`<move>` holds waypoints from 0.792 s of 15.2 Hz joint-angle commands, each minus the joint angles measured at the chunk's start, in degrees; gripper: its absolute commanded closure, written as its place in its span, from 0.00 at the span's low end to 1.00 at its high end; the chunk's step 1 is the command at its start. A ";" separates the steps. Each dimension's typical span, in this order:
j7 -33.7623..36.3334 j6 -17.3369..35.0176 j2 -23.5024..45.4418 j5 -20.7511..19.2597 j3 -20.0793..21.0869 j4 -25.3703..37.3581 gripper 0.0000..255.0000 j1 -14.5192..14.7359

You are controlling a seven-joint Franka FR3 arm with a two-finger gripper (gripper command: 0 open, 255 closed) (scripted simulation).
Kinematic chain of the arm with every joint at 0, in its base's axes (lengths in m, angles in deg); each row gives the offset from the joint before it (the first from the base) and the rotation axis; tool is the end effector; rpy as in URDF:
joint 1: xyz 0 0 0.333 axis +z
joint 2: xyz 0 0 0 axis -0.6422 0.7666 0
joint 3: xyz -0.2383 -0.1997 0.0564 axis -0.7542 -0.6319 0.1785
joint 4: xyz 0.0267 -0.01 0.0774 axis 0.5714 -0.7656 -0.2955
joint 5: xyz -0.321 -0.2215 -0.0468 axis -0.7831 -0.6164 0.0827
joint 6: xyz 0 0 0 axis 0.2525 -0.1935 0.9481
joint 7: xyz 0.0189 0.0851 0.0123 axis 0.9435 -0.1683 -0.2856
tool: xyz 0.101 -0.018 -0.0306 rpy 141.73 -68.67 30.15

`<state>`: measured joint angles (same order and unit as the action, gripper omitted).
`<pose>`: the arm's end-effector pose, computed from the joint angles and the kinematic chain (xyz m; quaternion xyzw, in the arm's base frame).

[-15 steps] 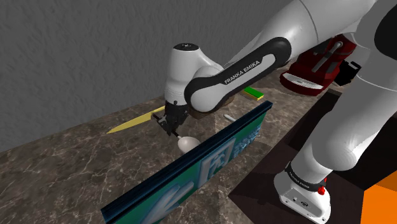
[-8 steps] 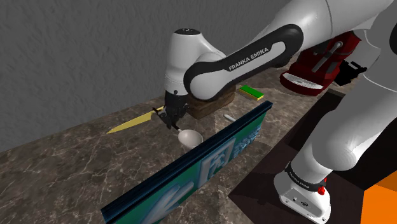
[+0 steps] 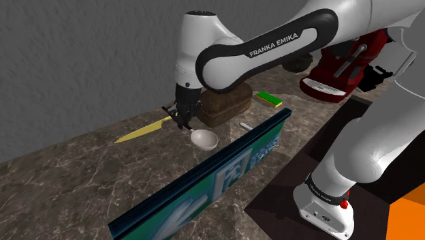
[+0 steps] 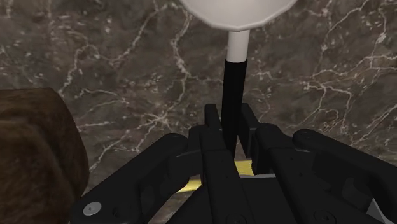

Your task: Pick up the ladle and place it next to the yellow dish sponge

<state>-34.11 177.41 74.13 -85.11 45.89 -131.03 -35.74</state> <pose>0.4439 0.2912 0.4390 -0.9968 0.0310 -0.0571 0.0457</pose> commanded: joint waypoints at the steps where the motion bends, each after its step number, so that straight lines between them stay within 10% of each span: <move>1: -1.93 -0.62 -1.57 1.05 -0.90 -0.89 1.00 -0.45; 12: -20.68 -1.24 -10.88 5.56 -11.93 -10.56 1.00 -5.29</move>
<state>-52.59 176.44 64.22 -79.81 35.32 -140.73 -40.43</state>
